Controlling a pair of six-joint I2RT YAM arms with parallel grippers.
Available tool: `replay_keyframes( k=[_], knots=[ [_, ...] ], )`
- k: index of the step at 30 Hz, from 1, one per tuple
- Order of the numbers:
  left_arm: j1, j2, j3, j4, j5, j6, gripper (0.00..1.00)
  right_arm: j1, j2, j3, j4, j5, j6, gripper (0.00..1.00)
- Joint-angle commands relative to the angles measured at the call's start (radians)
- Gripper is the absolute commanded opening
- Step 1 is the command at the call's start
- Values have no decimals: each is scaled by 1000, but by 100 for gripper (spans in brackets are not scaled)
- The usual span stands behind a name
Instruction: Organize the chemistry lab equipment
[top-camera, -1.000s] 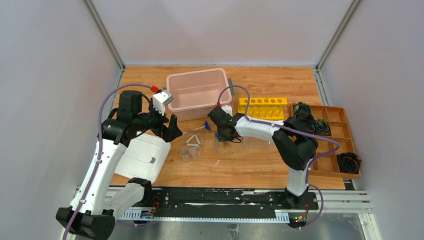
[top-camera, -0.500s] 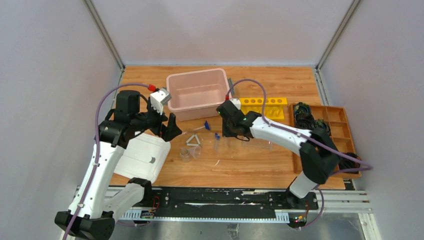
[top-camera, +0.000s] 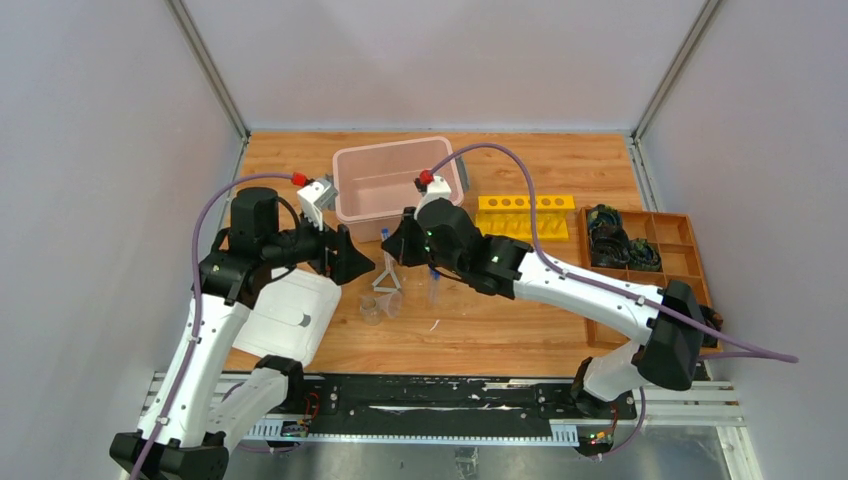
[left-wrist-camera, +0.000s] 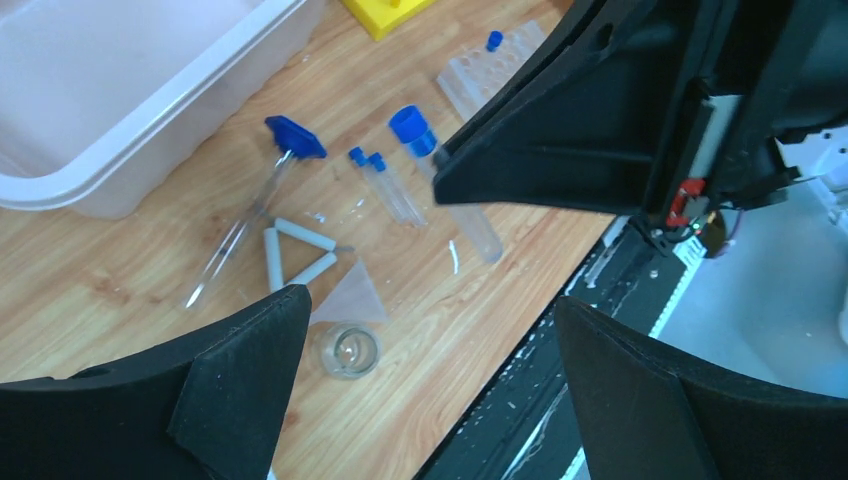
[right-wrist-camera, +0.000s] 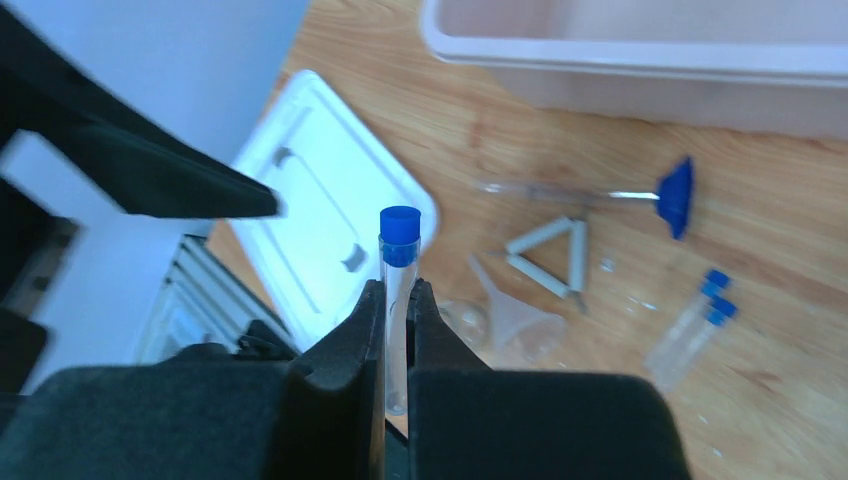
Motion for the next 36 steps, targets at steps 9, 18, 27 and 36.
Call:
replay_keyframes(
  k=[9, 18, 27, 36],
  knots=[
    [-2, -4, -62, 123, 127, -127, 73, 105, 47, 132, 204, 58, -10, 0],
    [-2, 2, -75, 137, 112, -104, 14, 112, 52, 129, 206, 91, -14, 9],
    [-2, -12, -59, 43, 123, 107, 2, 0, 127, 337, -168, -159, 21, 56],
    [-2, -22, -40, -1, 105, 198, 0, -45, 190, 480, -314, -416, -40, 48]
  ],
)
